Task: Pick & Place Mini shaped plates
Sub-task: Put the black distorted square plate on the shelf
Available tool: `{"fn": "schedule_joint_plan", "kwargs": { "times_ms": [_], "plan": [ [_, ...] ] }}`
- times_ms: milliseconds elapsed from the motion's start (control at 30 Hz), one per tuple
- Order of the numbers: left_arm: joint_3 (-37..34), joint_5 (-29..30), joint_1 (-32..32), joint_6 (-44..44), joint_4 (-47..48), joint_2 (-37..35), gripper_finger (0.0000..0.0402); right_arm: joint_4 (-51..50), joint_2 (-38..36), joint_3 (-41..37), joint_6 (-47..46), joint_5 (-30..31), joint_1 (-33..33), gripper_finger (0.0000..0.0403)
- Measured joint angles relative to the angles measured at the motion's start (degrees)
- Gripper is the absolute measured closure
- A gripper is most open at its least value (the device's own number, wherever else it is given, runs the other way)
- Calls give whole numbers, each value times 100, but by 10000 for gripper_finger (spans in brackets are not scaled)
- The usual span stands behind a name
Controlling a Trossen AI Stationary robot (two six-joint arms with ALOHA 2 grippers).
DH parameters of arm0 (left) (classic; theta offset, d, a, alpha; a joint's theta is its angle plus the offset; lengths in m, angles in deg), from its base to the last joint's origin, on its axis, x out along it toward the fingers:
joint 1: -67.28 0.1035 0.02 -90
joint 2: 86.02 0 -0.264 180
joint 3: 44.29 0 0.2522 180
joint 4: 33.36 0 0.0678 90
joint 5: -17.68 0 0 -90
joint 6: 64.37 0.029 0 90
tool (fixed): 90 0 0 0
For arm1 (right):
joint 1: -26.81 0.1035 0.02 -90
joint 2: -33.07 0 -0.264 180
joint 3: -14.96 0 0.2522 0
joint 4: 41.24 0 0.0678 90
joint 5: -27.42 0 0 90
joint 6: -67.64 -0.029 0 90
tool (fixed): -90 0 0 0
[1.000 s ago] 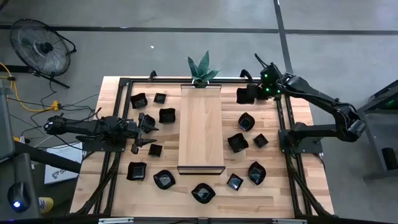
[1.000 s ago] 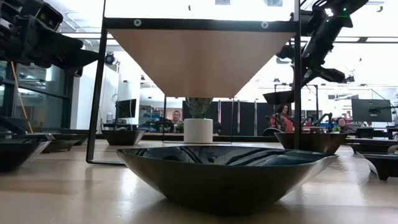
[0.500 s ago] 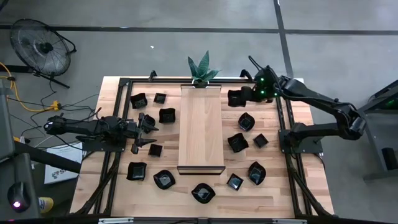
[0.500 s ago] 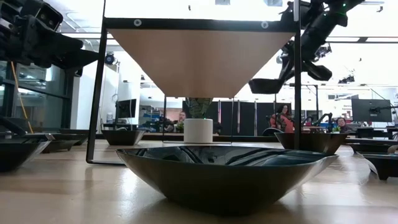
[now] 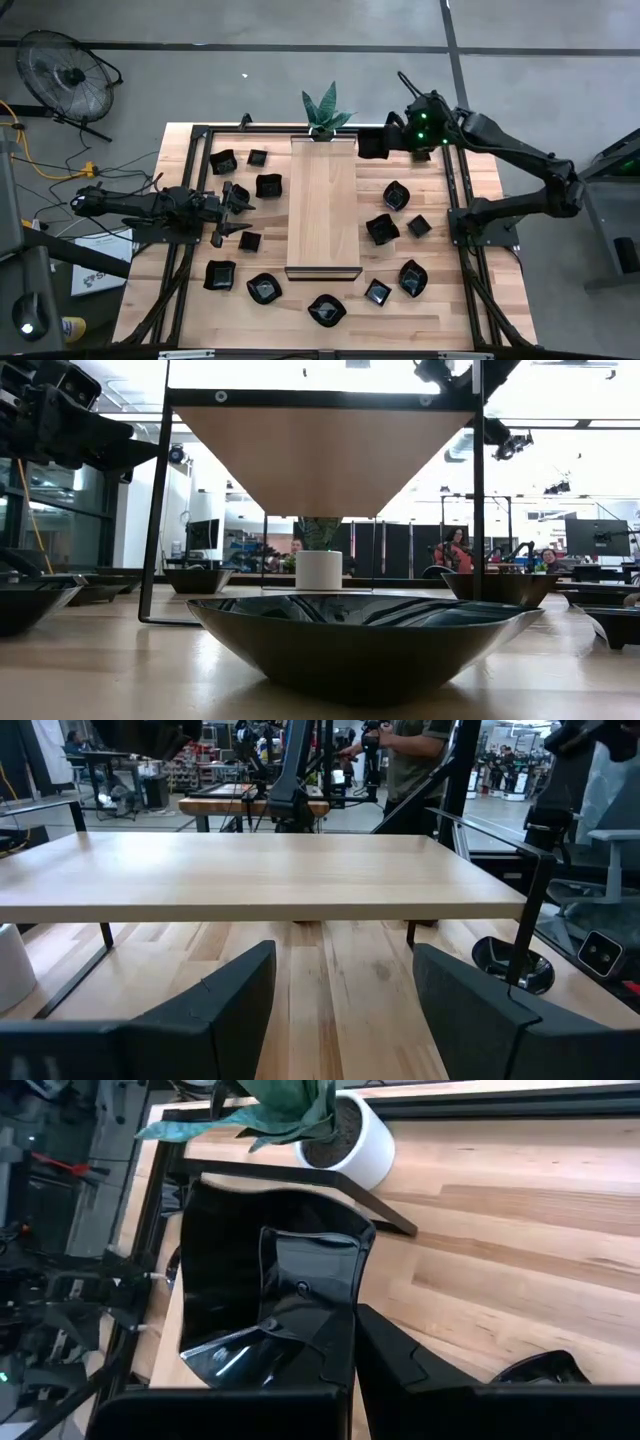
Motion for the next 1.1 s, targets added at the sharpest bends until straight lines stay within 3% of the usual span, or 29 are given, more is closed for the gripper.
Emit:
{"fn": "schedule_joint_plan", "kwargs": {
  "times_ms": [633, 833, 1100],
  "plan": [
    [0, 0, 0, 1, 2, 1, 168, -698, 2674, 2421, -383, -146, 816, 403],
    [0, 0, -1, 0, 2, 0, 168, -687, 3180, 2608, -567, -369, 985, 403],
    [0, -1, -2, 2, 2, 1, 168, -647, 3243, 2356, -869, -319, 1023, 403]
  ]
}}
